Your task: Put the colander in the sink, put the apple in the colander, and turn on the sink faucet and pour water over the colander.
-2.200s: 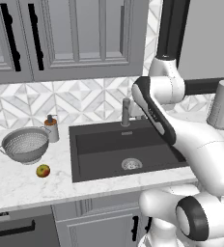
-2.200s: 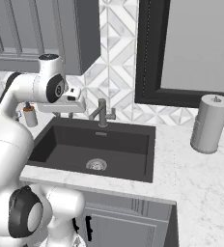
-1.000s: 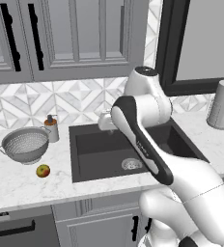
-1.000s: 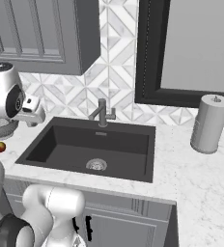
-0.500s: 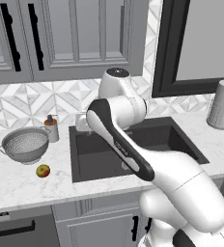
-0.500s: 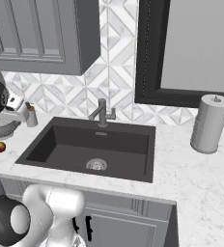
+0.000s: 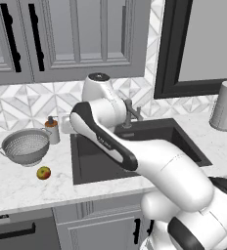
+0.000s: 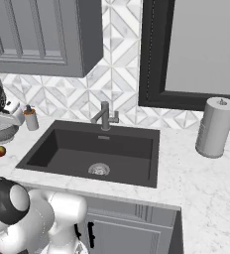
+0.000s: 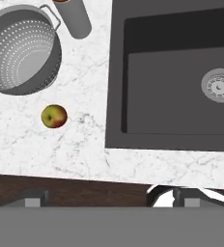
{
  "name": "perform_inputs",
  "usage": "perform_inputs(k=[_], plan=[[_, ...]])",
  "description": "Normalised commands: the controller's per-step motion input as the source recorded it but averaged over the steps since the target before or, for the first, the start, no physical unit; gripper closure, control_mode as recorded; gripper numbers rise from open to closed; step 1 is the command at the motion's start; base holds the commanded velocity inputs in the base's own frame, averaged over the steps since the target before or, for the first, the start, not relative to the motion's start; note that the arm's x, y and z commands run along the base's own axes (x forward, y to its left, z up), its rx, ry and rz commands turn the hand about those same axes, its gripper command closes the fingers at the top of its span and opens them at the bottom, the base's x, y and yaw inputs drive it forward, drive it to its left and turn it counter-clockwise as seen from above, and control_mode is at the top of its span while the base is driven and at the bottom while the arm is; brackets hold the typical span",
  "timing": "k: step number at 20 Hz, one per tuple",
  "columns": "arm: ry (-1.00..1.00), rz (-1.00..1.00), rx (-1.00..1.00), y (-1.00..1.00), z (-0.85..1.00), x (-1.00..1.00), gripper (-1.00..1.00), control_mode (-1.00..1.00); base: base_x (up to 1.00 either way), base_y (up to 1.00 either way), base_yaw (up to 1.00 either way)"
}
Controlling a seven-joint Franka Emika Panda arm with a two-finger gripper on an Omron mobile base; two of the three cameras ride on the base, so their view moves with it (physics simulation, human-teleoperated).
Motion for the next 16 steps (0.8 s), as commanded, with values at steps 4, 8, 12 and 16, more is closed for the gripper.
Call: perform_inputs(k=[4, 8, 12, 16], plan=[[0.0, -0.01, 0.02, 0.29, -0.16, 0.38, -1.0, -1.0, 0.0, 0.0, 0.0], [0.0, -0.01, 0.01, 0.44, -0.19, 0.31, -1.0, -1.0, 0.0, 0.0, 0.0], [0.0, -0.02, 0.03, 0.49, -0.21, 0.14, -1.0, -1.0, 0.0, 0.0, 0.0], [0.0, -0.01, 0.05, 0.46, -0.22, 0.19, -1.0, -1.0, 0.0, 0.0, 0.0]])
